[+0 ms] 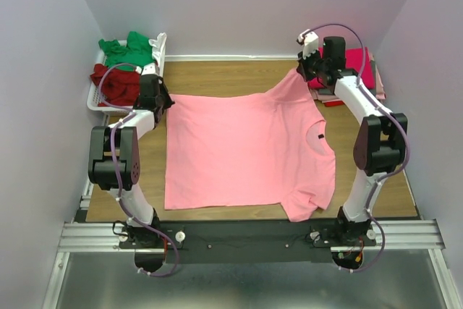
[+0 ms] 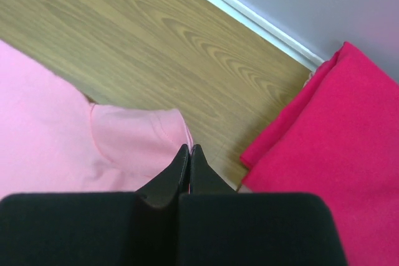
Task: Fold and stack the t-shirts
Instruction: Fold the tshirt
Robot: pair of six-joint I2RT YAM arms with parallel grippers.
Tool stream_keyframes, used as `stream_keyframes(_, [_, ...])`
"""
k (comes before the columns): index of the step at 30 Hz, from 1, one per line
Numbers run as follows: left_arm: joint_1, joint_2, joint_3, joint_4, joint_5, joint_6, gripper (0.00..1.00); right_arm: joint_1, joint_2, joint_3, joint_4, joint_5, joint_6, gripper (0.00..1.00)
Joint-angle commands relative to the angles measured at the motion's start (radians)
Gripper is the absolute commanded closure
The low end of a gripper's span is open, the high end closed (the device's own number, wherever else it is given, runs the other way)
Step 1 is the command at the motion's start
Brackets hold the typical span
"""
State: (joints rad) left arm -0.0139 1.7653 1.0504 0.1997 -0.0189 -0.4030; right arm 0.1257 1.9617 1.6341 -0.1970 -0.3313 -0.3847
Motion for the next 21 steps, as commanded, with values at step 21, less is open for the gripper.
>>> stream_keyframes(21, [0.006, -0.168, -0.121, -0.020, -0.009, 0.016, 1.00, -0.051, -0.326, -0.355, 0.044, -0.135, 0.033, 0.99])
